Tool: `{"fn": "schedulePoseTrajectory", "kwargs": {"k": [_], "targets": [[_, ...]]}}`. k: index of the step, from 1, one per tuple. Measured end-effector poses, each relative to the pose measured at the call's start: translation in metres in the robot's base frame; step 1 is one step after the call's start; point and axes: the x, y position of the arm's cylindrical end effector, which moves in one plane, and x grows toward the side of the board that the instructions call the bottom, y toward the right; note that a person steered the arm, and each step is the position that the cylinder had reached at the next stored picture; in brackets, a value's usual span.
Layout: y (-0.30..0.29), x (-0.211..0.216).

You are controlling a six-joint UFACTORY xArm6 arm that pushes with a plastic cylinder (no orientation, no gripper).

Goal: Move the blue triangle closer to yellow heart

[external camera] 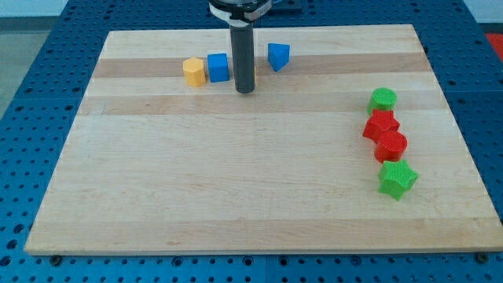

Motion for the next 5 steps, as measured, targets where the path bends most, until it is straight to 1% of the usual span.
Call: {"fn": "schedulePoseTrajectory", "kwargs": {"k": [2,3,4,5], "targets": [[0.003,-0.006],[0.070,0.011],[0.142,0.000],[0.144,-0.011]]}}
